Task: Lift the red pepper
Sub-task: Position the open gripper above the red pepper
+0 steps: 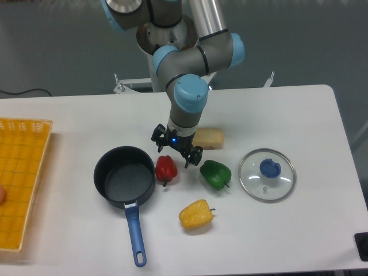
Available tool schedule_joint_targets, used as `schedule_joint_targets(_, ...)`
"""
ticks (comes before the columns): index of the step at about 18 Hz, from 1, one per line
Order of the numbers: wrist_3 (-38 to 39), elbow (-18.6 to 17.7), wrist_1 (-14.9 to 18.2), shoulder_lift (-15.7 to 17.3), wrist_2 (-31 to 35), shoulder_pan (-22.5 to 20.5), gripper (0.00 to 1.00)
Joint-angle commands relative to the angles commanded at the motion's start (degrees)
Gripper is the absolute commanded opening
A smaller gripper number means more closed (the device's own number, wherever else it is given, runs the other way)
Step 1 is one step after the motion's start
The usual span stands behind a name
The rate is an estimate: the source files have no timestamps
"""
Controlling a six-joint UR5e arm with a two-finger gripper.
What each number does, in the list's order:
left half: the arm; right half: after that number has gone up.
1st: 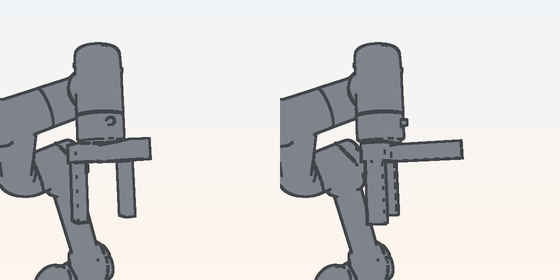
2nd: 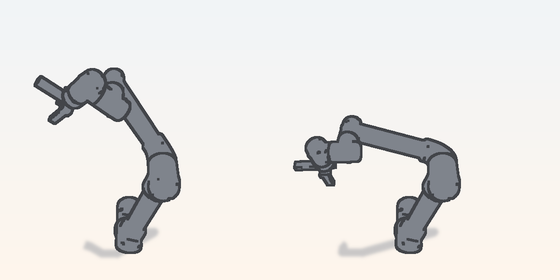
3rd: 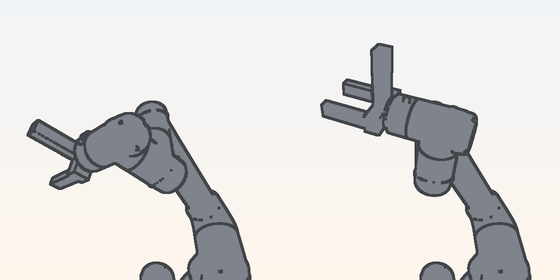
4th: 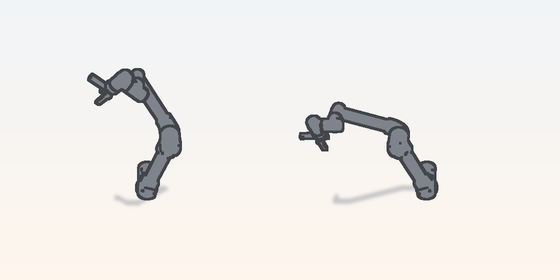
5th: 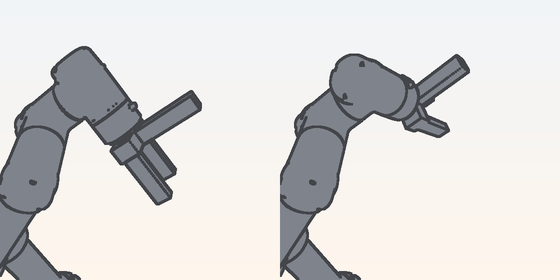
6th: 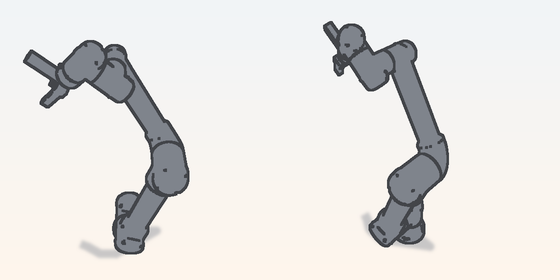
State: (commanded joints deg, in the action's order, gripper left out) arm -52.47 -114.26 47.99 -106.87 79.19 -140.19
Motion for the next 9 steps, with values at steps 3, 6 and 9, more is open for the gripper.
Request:
schedule_joint_targets(3,0.17,0.26,0.0,-0.53,0.0,0.26,1.0)
schedule_joint_targets(6,1.14,0.61,-0.09,-1.14,0.0,0.7,1.0)
schedule_joint_targets(9,2.1,1.14,-0.09,-1.85,0.0,1.05,1.0)
